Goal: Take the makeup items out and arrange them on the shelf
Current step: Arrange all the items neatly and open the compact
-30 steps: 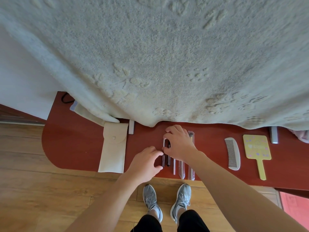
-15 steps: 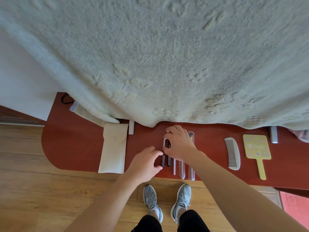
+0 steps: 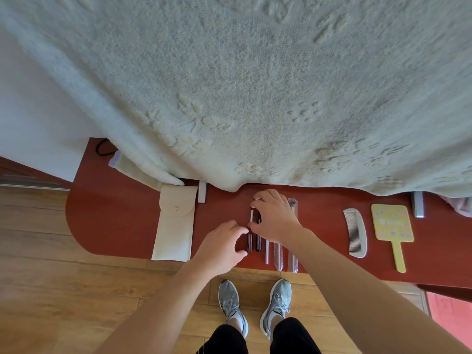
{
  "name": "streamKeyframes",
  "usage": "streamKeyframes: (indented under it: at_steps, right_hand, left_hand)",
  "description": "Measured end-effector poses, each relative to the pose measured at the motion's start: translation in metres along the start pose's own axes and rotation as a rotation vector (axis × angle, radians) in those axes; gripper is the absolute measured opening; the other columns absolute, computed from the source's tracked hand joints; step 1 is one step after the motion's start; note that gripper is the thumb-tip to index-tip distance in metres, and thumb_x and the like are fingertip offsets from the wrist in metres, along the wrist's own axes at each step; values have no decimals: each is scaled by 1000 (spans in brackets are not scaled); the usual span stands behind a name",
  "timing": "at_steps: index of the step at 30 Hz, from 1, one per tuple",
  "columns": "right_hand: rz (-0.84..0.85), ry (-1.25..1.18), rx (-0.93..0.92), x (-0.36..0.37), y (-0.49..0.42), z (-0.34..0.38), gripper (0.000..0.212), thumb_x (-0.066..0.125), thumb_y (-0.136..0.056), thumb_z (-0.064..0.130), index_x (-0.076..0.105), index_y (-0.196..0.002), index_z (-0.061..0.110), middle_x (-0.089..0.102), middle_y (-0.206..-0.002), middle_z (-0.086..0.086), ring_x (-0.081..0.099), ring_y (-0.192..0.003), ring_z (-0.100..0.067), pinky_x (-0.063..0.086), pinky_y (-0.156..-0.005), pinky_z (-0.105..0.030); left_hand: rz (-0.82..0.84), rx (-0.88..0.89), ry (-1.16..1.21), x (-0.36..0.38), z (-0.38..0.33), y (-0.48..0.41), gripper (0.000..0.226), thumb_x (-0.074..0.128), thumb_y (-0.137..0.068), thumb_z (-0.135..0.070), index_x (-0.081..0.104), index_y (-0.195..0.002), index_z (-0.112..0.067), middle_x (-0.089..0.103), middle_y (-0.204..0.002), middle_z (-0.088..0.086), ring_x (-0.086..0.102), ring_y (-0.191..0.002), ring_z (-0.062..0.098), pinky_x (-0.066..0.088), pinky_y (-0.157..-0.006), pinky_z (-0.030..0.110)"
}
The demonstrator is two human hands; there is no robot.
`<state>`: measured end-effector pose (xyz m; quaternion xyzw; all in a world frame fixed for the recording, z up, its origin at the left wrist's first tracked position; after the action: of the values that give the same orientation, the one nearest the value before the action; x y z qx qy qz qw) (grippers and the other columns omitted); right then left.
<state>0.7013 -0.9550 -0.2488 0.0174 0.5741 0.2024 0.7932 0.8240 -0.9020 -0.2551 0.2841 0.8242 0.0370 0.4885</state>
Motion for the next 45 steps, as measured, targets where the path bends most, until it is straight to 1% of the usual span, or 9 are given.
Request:
streamKeyframes:
  at_steps: [6, 10, 14, 19, 25, 30, 35, 41, 45]
  right_hand:
    - [-11, -9, 6, -7, 5, 1, 54, 64, -80, 46, 59, -128, 22, 48, -136, 4, 34, -131, -19, 24, -111, -36]
    - [-19, -21, 7, -14, 11, 3, 54, 64, -81, 43, 56, -131, 22, 48, -136, 4, 35, -131, -18, 26, -111, -36]
    - [0, -38, 28, -24, 18, 7, 59, 63, -84, 42, 49, -137, 21, 45, -142, 4, 33, -135, -17, 26, -113, -36]
    - [63, -37, 93, -33, 33, 6, 67, 61, -89, 41, 36, -147, 19, 35, -151, 3, 24, -142, -17, 23, -114, -36]
    - [76, -21, 141, -36, 53, -3, 66, 59, -90, 43, 35, -147, 19, 34, -152, 2, 25, -142, -20, 26, -115, -37]
    - [86, -14, 213, -35, 72, -20, 66, 57, -91, 43, 34, -149, 19, 30, -156, 0, 20, -145, -21, 24, -116, -39]
    - [108, 7, 299, -34, 91, -42, 67, 58, -92, 42, 32, -149, 18, 32, -155, -2, 25, -143, -24, 28, -116, -41]
    - [140, -18, 380, -25, 108, -64, 72, 58, -93, 42, 25, -152, 17, 26, -158, -3, 23, -145, -25, 29, -116, -42]
    - [155, -36, 386, -17, 112, -71, 76, 62, -92, 41, 24, -153, 18, 25, -159, -1, 25, -145, -24, 31, -115, -42]
  left_hand:
    - [11, -45, 33, -1, 5, 2, 56, 69, -90, -33, 48, -142, -26, 52, -131, -10, 55, -118, 7, 48, -97, 21]
    - [-21, -104, 44, -10, 11, 6, 56, 69, -91, -32, 48, -142, -26, 53, -134, -6, 57, -117, 9, 50, -97, 24]
    - [-97, -156, 3, -26, 16, 12, 53, 65, -93, -39, 49, -141, -25, 54, -131, -7, 58, -114, 9, 51, -94, 23]
    - [-208, -264, -35, -48, 26, 21, 53, 62, -92, -45, 50, -140, -25, 53, -134, -7, 56, -120, 13, 51, -96, 30]
    - [-311, -406, -77, -66, 45, 37, 55, 64, -90, -45, 52, -138, -20, 54, -135, 0, 51, -123, 20, 49, -99, 34]
    - [-321, -564, -217, -74, 66, 54, 60, 65, -87, -51, 53, -132, -14, 53, -132, 8, 50, -123, 27, 48, -96, 38]
    - [-337, -677, -149, -72, 84, 64, 59, 71, -83, -49, 54, -123, -10, 52, -127, 10, 51, -118, 30, 51, -91, 41]
    - [-305, -685, -95, -64, 89, 63, 70, 71, -85, -47, 43, -138, -11, 46, -136, 9, 47, -124, 32, 52, -91, 42]
    - [-312, -687, -98, -62, 92, 63, 72, 75, -83, -43, 43, -138, -10, 47, -137, 10, 49, -123, 33, 52, -91, 43]
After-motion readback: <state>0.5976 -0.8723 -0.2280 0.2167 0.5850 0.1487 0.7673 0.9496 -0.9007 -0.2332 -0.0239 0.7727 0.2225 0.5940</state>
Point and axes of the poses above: each hand's wrist, its own y-axis away from the middle knuckle, its own x-axis out of the palm, z = x × y, the point moved 8 cm from there along -y, towards the middle knuckle
